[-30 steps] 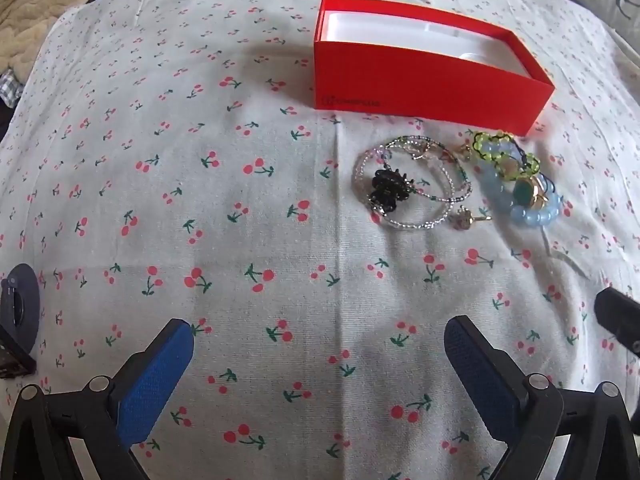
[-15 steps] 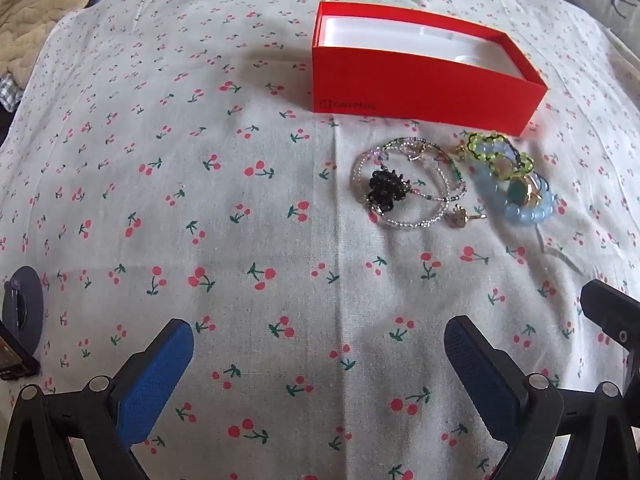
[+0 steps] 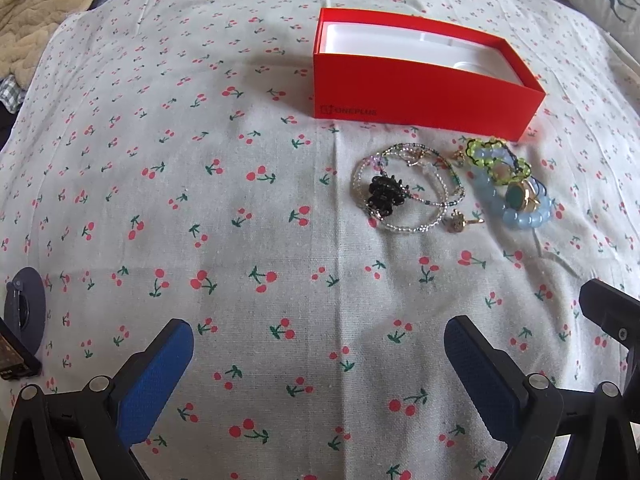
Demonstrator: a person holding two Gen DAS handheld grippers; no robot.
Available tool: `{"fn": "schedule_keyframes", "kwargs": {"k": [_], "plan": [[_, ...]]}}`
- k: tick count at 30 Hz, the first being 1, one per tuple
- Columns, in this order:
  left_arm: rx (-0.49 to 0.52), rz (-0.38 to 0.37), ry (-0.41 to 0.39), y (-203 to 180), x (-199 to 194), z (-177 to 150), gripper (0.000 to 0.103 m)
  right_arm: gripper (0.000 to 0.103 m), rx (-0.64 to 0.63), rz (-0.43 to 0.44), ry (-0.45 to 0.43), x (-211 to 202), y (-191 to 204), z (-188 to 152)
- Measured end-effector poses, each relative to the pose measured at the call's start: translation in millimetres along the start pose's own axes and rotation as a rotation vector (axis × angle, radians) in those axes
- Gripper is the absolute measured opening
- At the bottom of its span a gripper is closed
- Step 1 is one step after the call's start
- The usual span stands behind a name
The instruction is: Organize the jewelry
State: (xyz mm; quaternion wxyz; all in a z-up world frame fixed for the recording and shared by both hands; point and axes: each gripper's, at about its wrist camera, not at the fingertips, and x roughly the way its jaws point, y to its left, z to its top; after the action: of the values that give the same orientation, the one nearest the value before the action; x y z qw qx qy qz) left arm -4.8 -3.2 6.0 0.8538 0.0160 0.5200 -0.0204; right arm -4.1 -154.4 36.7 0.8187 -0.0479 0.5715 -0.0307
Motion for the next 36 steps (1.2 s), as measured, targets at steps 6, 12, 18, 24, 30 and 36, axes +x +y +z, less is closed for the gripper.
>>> {"fn": "schedule_keyframes", "kwargs": {"k": [6,12,18,24,30,36], "plan": [[0.0,0.0,-0.001,0.0,0.0,-0.1,0.103,0.103,0.001,0.0,-0.001,-0.1,-0.1,0.2],[0.0,0.0,-0.001,-0.1,-0.2,0.1,0.103,0.103,0.008,0.001,-0.002,-0.9,-0.4,0.6],[-0.001,-0.002,0.0,0.3,-0.6,0.7,0.103,0.103,0.012,0.003,0.001,-0.7,-0.8,0.3],[0.0,0.0,-0.006,1.7,-3.1,1.3,0.103,0.103,0.014,0.004,0.001,-0.7,-1.0,0.3],[-0.001,0.001,-0.01,3.2,-4.4,1.2,0.103,0.103,0.02,0.003,0.0,-0.9,-2.5,0.2],[-0.001,0.001,-0.01,3.9,-4.6,1.0,0.103,0.103,0.021,0.006,0.002,-0.4,-3.3,0.5]]}}
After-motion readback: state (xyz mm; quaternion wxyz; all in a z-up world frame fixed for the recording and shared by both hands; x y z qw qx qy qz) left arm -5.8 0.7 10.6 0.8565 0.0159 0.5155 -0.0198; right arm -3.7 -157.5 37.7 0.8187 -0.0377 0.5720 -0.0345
